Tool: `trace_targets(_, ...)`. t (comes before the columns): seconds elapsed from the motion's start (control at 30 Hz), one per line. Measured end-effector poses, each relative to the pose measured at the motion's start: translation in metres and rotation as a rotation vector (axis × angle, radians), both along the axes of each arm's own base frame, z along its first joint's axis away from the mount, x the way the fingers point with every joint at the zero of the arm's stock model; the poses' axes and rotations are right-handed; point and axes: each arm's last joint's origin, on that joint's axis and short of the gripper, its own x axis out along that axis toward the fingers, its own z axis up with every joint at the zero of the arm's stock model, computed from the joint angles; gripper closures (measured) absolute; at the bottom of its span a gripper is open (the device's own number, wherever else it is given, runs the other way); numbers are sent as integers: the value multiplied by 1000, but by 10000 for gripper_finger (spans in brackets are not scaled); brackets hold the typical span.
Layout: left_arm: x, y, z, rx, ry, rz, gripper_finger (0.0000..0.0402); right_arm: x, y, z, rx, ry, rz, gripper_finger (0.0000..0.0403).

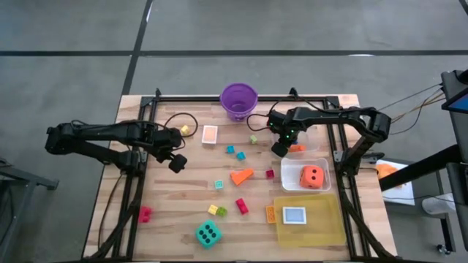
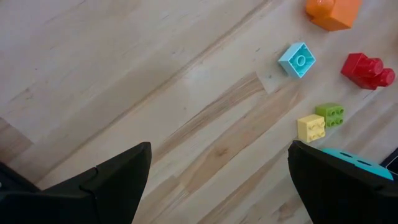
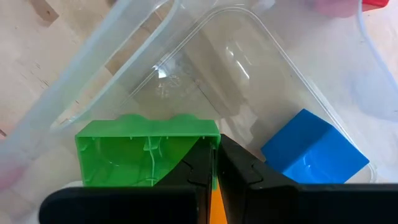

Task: Pick & Place Toys
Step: Put the dark green game piece into the transparent bin

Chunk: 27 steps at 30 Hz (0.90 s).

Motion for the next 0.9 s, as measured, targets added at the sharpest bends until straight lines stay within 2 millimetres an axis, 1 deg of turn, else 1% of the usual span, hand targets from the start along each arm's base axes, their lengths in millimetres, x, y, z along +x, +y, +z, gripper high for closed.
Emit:
trace_targets(0.43, 0, 0, 0, 0, 0, 0, 36, 3, 0, 4, 42, -32, 48, 390)
trace_targets(0.73, 0, 0, 0, 0, 0, 0, 36, 9, -1, 12, 74, -75, 71, 388)
trace_targets(0.8, 0, 0, 0, 0, 0, -1, 36, 10, -1, 14, 75, -80, 71, 377)
trace_targets(0.9, 0, 0, 0, 0, 0, -1, 36, 11, -1, 15, 73, -83, 71, 339)
